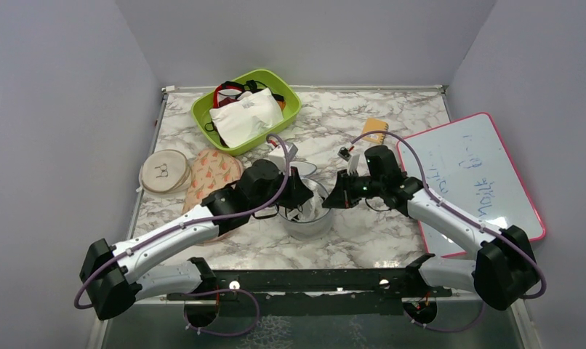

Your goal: Unzip the laundry bag and remove the bra

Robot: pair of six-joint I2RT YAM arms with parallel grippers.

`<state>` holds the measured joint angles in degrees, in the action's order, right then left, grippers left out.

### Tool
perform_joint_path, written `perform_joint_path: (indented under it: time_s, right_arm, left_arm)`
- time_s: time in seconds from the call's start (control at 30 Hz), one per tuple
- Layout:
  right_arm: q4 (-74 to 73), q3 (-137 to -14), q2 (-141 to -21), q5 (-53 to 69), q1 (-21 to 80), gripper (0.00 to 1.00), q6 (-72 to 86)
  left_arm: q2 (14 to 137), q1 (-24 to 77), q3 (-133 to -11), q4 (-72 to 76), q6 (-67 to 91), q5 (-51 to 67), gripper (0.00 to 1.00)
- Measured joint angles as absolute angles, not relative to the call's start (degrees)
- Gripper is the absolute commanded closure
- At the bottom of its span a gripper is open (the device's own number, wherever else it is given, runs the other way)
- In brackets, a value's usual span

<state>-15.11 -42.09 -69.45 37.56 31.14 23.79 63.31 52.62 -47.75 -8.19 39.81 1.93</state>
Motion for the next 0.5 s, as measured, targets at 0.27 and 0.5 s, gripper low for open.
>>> perform_joint_path:
  time_s: [0.27, 0.5]
  right_arm:
    - [-14.9, -41.93, -70.28, 37.56, 31.14, 0.99, 23.94]
    - [-14.9, -41.93, -70.28, 37.56, 31.14, 0.99, 23.94]
  left_arm:
    - [59.2, 52.6, -52.36, -10.15, 37.08, 4.67, 1.0]
    - [58.33, 52.62, -62.72, -10.44, 32.99, 5.1, 1.0]
